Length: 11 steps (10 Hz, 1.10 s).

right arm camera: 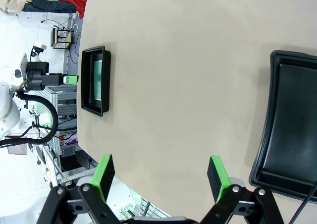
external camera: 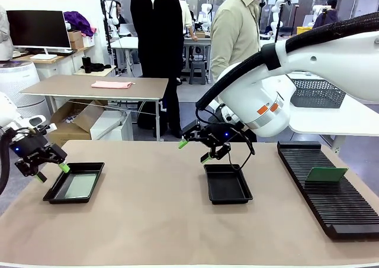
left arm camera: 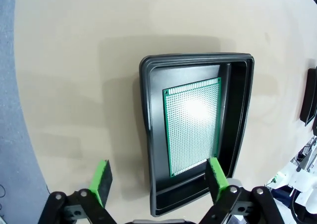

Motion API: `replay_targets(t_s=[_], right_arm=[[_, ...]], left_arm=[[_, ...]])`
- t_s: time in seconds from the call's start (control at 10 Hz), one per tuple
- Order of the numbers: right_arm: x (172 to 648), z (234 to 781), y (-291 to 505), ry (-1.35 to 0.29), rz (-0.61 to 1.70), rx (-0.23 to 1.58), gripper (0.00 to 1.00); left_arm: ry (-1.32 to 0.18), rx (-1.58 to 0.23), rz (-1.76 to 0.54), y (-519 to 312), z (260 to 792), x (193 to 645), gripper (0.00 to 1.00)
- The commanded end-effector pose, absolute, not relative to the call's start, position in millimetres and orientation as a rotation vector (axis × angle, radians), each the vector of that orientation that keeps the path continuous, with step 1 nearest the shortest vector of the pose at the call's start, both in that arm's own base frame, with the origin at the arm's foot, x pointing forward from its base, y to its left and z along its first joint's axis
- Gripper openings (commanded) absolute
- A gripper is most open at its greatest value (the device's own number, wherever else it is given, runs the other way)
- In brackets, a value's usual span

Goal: Inspect and transfer BCBs to ESD trays.
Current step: Pick up the Blank PCB from the PCB Rack and place it in the right ESD tray.

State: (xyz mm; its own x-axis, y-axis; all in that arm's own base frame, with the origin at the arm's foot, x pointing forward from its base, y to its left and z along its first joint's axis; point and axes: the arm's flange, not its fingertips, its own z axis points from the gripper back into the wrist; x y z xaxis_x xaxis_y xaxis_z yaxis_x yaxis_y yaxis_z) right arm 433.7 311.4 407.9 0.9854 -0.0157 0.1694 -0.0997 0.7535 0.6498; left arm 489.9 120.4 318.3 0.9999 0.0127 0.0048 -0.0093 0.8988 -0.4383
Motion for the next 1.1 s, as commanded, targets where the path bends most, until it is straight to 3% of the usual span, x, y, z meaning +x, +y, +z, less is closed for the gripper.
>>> replay_targets(t_s=[0.0,1.0], right_arm=[[434.8,408.5,314.2,-0.160,0.034,0.704,1.00],[434.8,408.5,314.2,-0.160,0.034,0.704,1.00]], left_arm=[[-0.014,-0.453,0.006,120.7,318.8,490.3,1.00],[-0.014,-0.453,0.006,120.7,318.8,490.3,1.00]])
